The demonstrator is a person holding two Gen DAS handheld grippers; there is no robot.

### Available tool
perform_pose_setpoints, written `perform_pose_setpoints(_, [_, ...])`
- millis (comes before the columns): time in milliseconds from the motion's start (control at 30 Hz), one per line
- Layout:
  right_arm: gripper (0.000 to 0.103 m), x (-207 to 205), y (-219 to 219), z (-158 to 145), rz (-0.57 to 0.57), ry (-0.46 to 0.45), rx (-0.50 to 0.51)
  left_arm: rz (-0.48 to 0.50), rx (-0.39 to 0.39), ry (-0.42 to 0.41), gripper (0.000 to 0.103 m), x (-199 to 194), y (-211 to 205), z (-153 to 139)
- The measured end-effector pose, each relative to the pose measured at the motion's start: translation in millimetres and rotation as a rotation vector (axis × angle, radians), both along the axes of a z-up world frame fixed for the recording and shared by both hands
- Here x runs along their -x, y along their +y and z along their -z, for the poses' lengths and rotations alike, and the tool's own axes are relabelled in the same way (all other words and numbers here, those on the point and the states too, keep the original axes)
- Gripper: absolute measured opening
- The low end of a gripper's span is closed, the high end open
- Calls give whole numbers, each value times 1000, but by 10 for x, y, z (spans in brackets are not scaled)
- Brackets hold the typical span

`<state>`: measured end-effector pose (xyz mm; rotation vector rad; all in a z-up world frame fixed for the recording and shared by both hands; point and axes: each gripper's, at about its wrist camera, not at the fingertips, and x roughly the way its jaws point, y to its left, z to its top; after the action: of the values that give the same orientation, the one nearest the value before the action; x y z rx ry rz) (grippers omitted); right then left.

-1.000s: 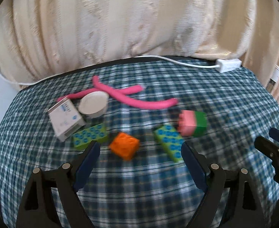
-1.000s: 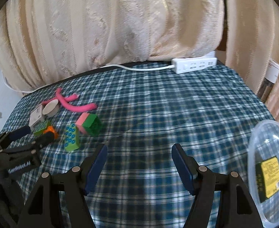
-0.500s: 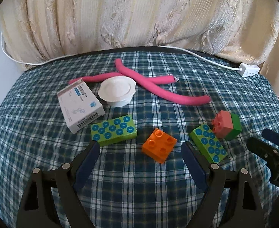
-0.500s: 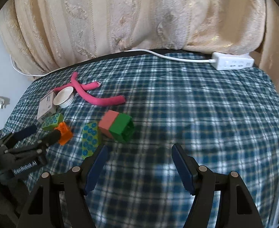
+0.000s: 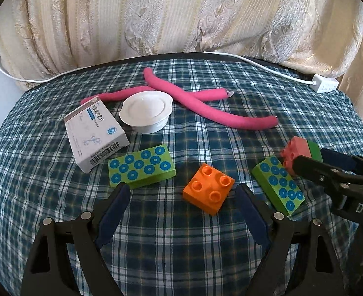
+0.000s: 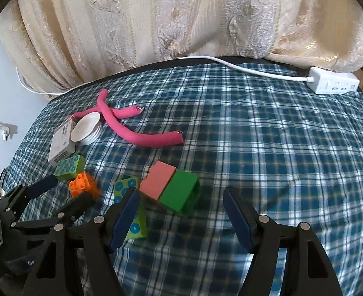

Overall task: Organize objects
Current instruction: 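Grasp the pink-green cube with the right tool while the left tool grasps the orange brick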

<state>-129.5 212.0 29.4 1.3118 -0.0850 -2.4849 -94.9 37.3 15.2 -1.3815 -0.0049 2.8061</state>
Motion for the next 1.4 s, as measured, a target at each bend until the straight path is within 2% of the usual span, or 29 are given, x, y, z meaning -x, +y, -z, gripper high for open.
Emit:
perform_pose_setpoints(233, [66,41,-74,34,-16,13,-14,9,3,-6,78,25,31,32])
perform_pose_setpoints(367, [57,38,-80,38,-23,24,-21,19,6,-8,74,36,71,61])
perform_pose_setpoints(633, [56,-45,-66,14,-31,54,-30,39,-11,-13,60,40,92,94])
perform_pose_setpoints(933, [56,-197,168,-37,32,61,0,73,-23,-3,41,38,118,76])
perform_pose_setpoints(1133, [56,-302,286,-75,60,67,18,73,-45,-3,40,29,82,69])
perform_pose_setpoints(1400, [56,-455,476,-179,114,93,38,88,-39,23,40,-61,160,-14])
